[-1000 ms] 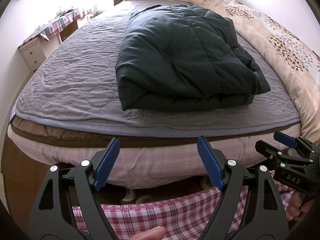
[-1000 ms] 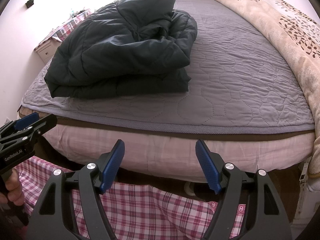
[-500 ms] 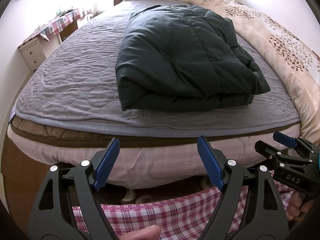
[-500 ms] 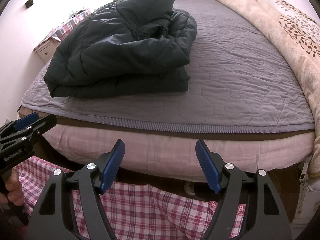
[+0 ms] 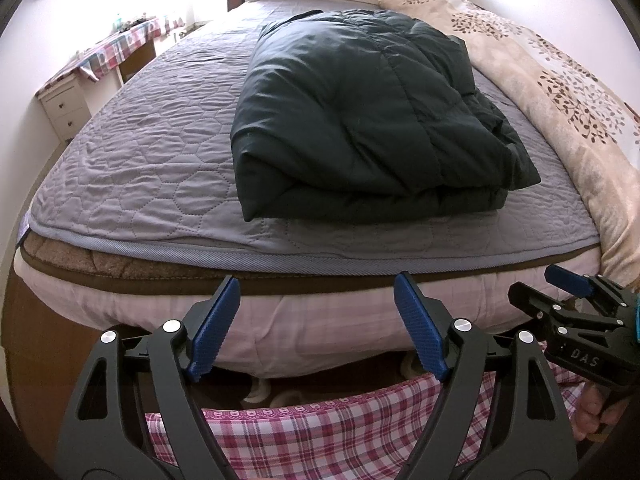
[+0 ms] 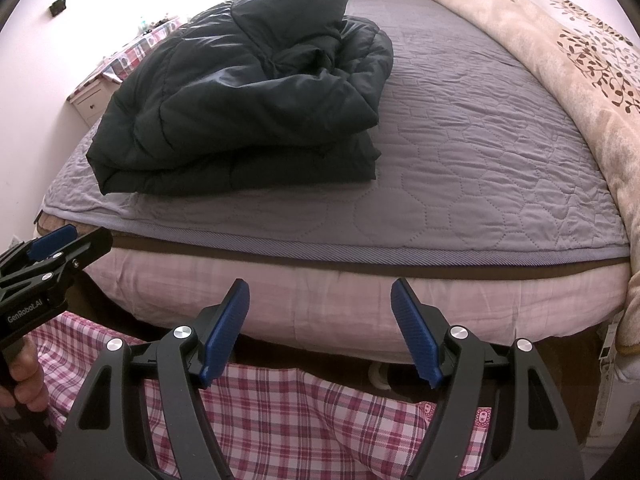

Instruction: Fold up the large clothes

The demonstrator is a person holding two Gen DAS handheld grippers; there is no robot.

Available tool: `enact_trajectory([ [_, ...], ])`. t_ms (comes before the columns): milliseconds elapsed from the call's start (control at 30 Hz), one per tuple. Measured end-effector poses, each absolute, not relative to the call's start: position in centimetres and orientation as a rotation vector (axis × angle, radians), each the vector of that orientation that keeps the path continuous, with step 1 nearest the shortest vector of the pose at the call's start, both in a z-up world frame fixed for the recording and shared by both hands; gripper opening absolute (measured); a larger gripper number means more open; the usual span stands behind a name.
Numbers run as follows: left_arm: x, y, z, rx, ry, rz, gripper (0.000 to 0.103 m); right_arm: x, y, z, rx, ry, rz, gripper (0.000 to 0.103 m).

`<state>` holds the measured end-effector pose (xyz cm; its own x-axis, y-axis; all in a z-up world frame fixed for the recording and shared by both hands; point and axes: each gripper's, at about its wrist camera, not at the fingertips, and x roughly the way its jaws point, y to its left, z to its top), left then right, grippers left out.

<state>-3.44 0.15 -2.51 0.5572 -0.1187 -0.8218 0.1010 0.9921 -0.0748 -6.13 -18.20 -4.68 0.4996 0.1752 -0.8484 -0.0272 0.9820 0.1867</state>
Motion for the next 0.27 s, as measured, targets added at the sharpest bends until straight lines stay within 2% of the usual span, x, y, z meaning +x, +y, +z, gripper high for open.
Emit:
enact_trajectory([
  [267,-3.31,0.33,-2.68,-0.021,0.989,-0.126,0.078,-6.34,-18.25,-4.77,0.159,1.047,0.124,0.072],
])
